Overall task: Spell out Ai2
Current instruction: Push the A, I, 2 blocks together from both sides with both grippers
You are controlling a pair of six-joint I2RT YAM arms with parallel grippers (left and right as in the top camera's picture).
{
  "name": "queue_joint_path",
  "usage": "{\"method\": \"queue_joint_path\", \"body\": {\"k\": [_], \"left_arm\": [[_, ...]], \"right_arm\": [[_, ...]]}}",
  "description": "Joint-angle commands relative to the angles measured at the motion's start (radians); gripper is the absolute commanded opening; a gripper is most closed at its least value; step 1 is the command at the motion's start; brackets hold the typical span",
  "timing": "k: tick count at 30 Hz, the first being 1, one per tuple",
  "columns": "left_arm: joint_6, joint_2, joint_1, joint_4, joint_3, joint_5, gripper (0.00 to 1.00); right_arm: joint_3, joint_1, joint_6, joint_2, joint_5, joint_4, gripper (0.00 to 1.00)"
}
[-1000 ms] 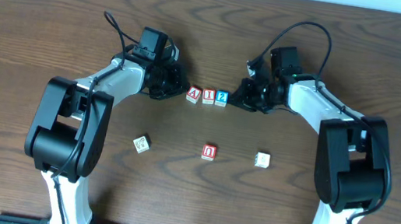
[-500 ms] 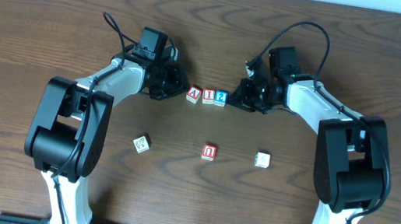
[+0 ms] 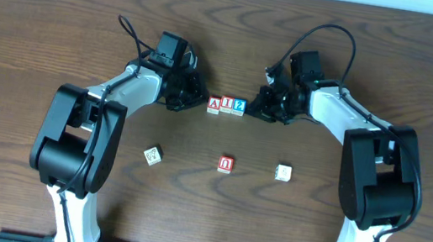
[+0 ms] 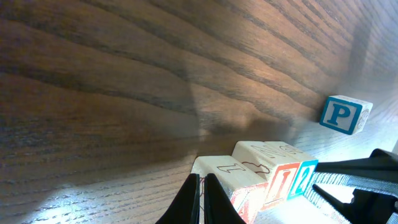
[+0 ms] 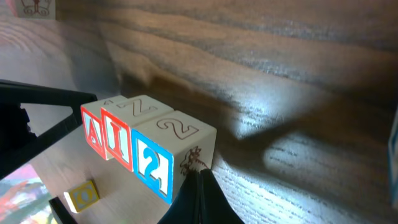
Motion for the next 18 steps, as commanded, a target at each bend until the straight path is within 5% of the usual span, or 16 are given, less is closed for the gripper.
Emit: {"method": "queue_joint_path", "body": {"k": [1, 13, 18], "left_arm": [[-0.016, 0.006, -0.006, 0.001, 0.003, -0.003, 0.06], [-0.002, 0.005, 0.002, -0.002, 0.009, -0.079, 0.06], [0.124, -0.052, 0.016, -0.106, 0.071, -0.105, 0.06]], "right_arm": [[0.012, 0.009, 0.006, 0.016, -0.014, -0.008, 0.01], [0.040, -0.018, -0.040, 0.016, -0.009, -0.054, 0.01], [0.207, -0.038, -0.166, -0.003, 0.157, -0.323, 0.01]]}}
